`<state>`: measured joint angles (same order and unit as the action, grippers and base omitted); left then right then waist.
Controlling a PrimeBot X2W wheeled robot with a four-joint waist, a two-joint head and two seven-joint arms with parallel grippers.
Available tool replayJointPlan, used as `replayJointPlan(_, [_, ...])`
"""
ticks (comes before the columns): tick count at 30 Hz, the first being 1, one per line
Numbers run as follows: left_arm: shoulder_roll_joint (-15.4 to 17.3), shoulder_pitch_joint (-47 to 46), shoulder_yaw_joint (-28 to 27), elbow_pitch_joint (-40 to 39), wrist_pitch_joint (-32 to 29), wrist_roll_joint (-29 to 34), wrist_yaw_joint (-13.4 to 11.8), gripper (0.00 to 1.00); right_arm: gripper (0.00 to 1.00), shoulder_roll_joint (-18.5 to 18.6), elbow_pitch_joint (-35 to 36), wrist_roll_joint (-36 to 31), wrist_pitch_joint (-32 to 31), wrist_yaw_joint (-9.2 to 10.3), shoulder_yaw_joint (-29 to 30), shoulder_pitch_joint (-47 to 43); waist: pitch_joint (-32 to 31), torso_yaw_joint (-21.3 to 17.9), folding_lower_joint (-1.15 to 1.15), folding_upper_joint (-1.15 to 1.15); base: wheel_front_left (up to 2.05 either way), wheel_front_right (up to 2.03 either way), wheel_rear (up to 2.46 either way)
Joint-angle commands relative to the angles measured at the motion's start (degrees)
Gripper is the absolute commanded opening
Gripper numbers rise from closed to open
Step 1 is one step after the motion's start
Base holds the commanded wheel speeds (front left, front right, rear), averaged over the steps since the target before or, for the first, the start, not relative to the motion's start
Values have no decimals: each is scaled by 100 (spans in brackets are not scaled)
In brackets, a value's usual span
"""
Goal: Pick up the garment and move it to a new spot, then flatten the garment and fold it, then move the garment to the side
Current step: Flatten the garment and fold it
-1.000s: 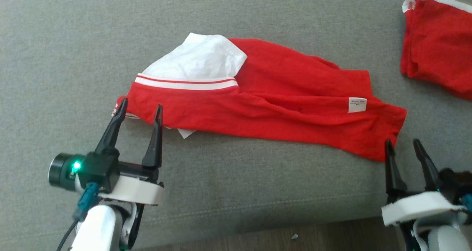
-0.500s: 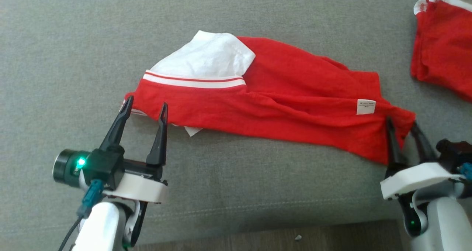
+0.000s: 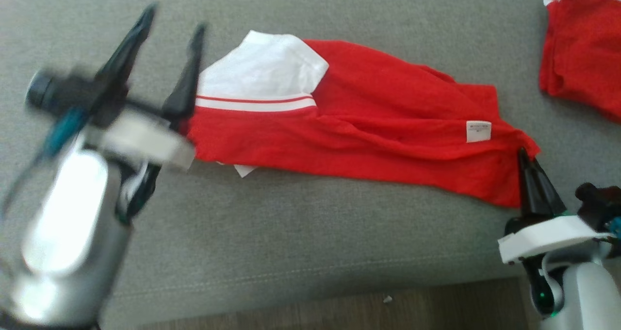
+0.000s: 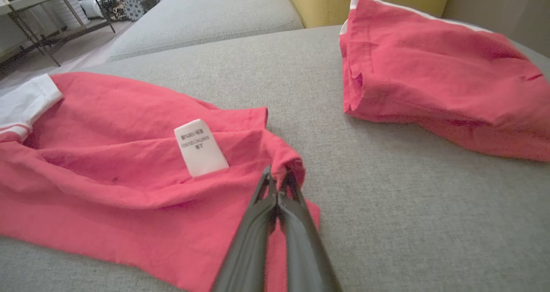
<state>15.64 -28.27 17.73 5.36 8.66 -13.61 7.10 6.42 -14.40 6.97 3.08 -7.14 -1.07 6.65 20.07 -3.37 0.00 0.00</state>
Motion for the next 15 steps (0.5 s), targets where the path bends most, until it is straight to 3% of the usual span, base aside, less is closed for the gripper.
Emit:
replayJointPlan(1, [643, -774, 605, -48, -583, -856, 33, 100, 0, 20, 264, -85, -29, -35, -195, 78, 175, -109, 0, 0, 0, 0, 0])
replayJointPlan(2, [929, -1134, 953, 0, -857, -1281, 35, 100, 0, 13, 296, -93, -40, -35, -227, 116, 240, -146, 0, 0, 0, 0, 0])
replayJointPlan(3, [929, -1134, 953, 0, -857, -1281, 35, 100, 0, 13, 296, -93, -40, -35, -227, 116, 240, -146, 0, 0, 0, 0, 0])
replayJointPlan(6, [1527, -2010, 1659, 296, -1606, -2342, 36, 100, 0, 8, 363, -92, -44, -35, -319, 236, 414, -255, 0, 0, 0, 0, 0])
replayJointPlan(9, [1916, -2681, 2208, 699, -2069, -2872, 37, 100, 0, -1, 415, -95, -29, -35, -393, 330, 572, -354, 0, 0, 0, 0, 0])
replayJointPlan(15, [2107, -3465, 3075, 1479, -2312, -3422, 37, 100, 0, -11, 452, -84, 2, -35, -459, 464, 837, -523, 0, 0, 0, 0, 0])
